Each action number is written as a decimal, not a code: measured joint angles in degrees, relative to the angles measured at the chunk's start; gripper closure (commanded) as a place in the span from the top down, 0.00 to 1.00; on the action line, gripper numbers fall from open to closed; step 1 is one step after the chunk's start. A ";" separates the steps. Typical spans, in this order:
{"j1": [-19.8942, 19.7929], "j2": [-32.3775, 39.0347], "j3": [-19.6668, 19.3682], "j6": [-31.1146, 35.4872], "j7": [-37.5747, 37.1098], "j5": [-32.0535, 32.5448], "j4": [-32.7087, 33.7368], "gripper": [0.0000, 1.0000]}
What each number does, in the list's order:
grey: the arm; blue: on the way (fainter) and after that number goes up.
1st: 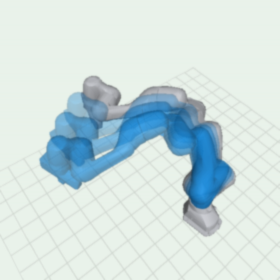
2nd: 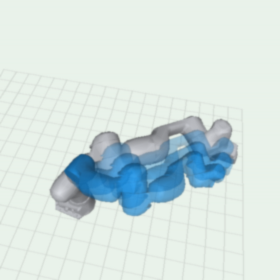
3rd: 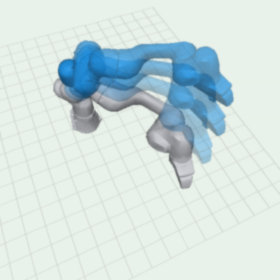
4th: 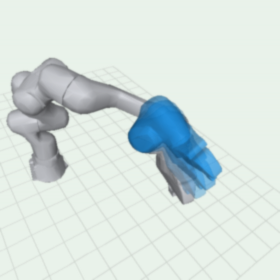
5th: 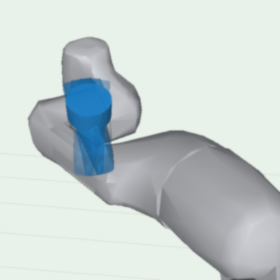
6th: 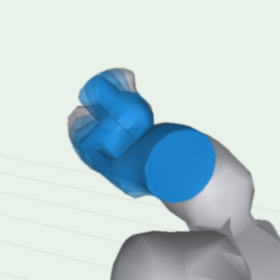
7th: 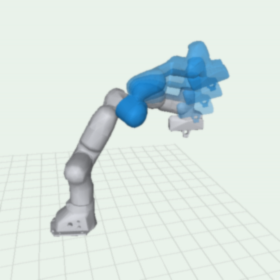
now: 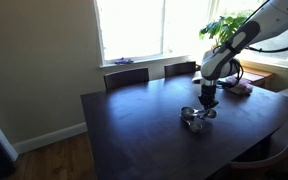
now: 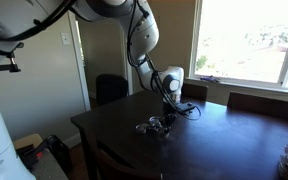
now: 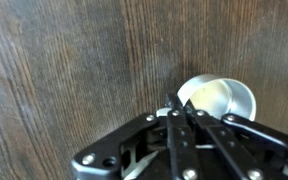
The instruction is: Stack the pots in order of size
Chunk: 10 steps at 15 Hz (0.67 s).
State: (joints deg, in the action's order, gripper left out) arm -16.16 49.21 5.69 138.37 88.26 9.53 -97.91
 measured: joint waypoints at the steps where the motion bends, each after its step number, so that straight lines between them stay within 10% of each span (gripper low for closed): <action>1: -0.03 -0.60 0.00 0.01 0.23 -0.52 -0.49 0.05; 10: -0.29 -5.39 -0.03 2.67 0.59 -2.81 -3.15 0.05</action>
State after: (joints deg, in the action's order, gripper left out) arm -16.45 43.82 5.66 141.04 88.84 6.72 -101.06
